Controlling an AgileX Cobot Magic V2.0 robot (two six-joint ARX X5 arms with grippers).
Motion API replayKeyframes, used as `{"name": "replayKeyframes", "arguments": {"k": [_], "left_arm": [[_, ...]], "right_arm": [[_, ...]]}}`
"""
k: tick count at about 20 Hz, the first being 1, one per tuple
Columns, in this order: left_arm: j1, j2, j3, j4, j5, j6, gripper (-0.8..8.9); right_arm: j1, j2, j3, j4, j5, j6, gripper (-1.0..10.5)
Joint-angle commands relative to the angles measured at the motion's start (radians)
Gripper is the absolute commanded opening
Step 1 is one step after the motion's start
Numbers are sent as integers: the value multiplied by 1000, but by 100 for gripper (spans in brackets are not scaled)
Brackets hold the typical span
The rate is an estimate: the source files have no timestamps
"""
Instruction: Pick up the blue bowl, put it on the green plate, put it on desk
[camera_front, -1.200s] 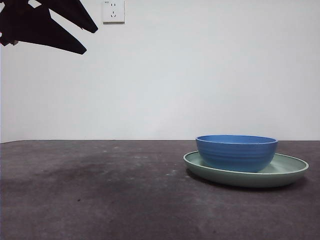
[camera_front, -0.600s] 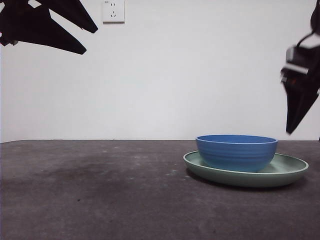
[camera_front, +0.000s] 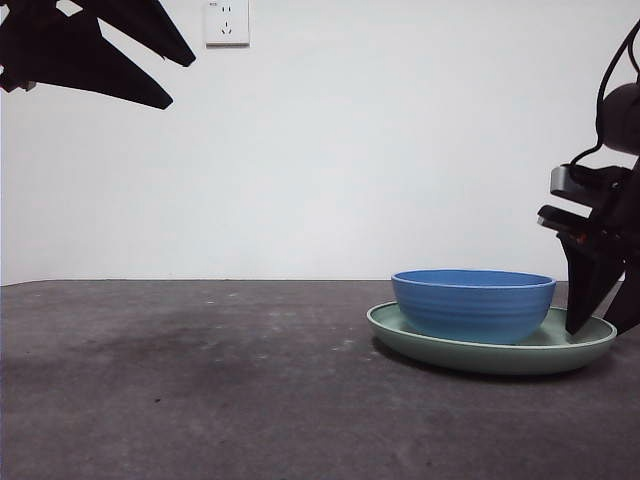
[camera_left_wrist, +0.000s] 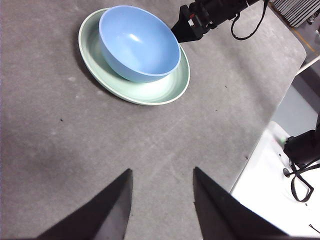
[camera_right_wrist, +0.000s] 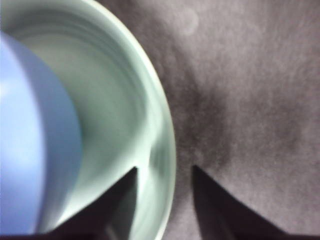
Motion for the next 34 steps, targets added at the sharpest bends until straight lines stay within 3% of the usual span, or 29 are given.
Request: {"name": "replayKeyframes", "arguments": {"k": [1,9,18,26,30,34], "left_arm": [[-5,6,11,5,5,12,191],[-5,6,11,5,5,11,191],[-5,6,11,6,5,12,191],[-6,6,11,5,5,12,191],[-6,6,11,-3,5,12,191],[-6,6,11,-10,5,12,191]], "right_arm": [[3,19,4,19,-2,8,40],[1,2,5,35,-3,45,9],[26,-161,6,51,-92,134,9],[212,-177,7,179,-98,283,9],[320,-149,7,245,-26,328,9],[372,-65,7,321,-20,378,9]]}}
